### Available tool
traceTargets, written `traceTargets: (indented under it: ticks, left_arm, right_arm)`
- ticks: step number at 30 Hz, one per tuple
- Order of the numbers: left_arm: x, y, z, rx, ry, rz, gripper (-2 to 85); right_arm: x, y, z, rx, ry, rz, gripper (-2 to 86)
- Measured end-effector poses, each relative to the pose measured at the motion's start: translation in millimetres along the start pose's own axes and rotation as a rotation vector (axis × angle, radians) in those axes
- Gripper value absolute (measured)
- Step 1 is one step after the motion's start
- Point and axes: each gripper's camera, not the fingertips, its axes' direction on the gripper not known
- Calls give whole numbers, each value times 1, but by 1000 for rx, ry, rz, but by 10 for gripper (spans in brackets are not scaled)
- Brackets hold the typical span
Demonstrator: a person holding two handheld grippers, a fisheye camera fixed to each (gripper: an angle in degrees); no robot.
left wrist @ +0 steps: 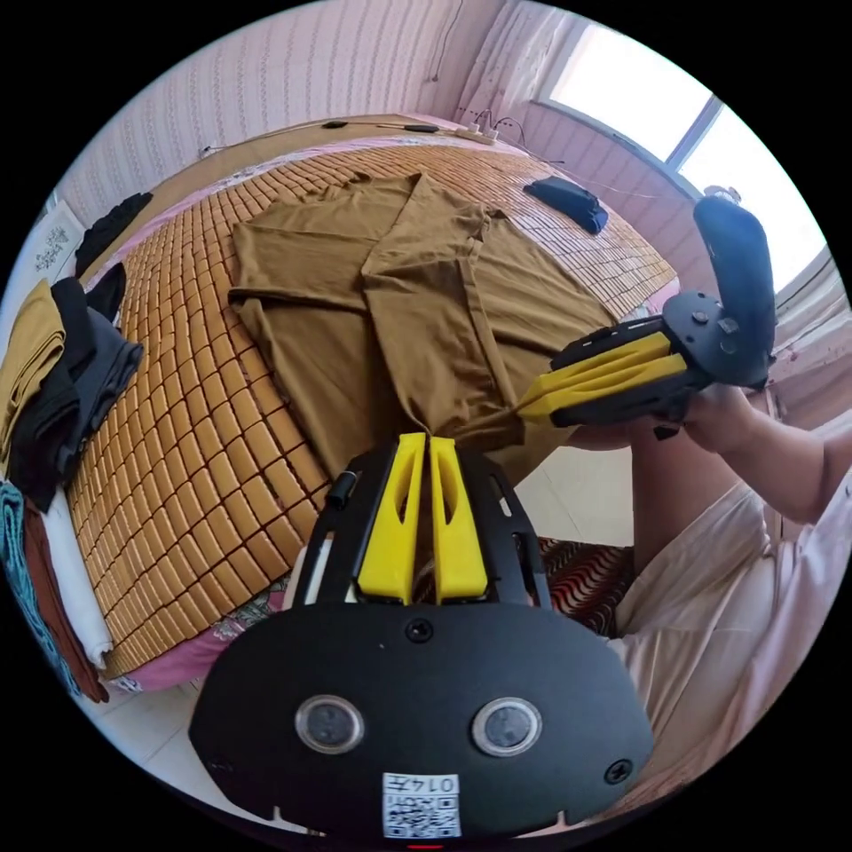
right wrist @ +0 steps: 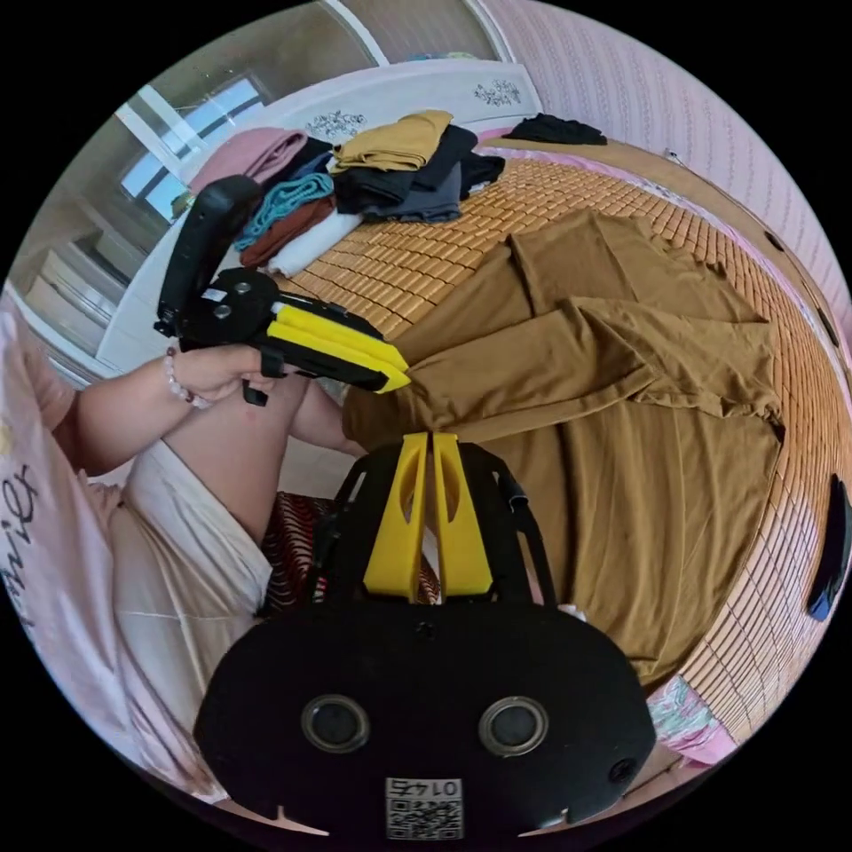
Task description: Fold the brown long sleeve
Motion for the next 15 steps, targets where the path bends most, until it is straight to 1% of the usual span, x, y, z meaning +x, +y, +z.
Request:
traceTargets:
  ticks: [2, 4, 5, 7, 10, 12, 13, 15]
  left_arm:
    - [-6, 5, -15, 30, 0, -2, -7]
    - [-17, 10, -21, 9, 14, -27, -9]
    - [-24, 12, -19, -22, 12, -48, -9]
    - [-34, 16, -12, -64, -10, -67, -9]
    - [-46, 22, -12, -57, -26, -111, -7]
    - [-53, 27, -20, -31, -64, -147, -6]
    - [-54, 28, -23, -21, -83, -156, -7]
    - [-54, 33, -36, 51, -126, -185, -9]
  right_arm:
    - [-8, -7, -4, 9, -26, -43, 5]
    - [-10, -14, 5, -13, -48, -71, 5]
    - [-7, -17, 17, -55, -57, -74, 7]
    - [4, -22, 33, -128, -41, -38, 14]
    - [35, -26, 24, -117, 9, -31, 47]
    - [89, -31, 3, -75, 139, 54, 60]
    - [106, -33, -4, -58, 166, 92, 61]
    - [179, -38, -33, 27, 259, 253, 66]
